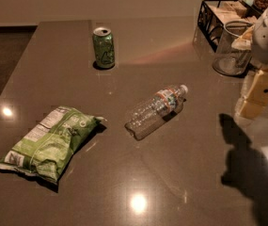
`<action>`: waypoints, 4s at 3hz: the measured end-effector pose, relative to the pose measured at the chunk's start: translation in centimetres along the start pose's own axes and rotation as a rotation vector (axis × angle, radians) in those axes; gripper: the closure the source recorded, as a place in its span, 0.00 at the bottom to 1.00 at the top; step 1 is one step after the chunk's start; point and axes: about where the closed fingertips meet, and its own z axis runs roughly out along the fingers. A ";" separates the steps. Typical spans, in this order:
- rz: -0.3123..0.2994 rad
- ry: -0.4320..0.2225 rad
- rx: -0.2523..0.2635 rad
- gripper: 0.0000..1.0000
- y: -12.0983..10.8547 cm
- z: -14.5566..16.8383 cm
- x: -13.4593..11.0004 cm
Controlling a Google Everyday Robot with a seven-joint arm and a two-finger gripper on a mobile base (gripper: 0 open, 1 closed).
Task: Pick water bottle
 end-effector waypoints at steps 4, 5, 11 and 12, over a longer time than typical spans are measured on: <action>-0.258 -0.174 -0.072 0.00 -2.1 5.9 -7.3; -0.401 -0.219 -0.125 0.00 -1.3 8.1 -10.1; -0.690 -0.056 -0.245 0.18 2.4 16.4 -12.4; -0.675 -0.052 -0.240 0.42 1.6 16.1 -12.4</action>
Offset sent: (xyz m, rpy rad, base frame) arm 0.0298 0.0320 -0.0131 0.0636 -0.0318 0.1334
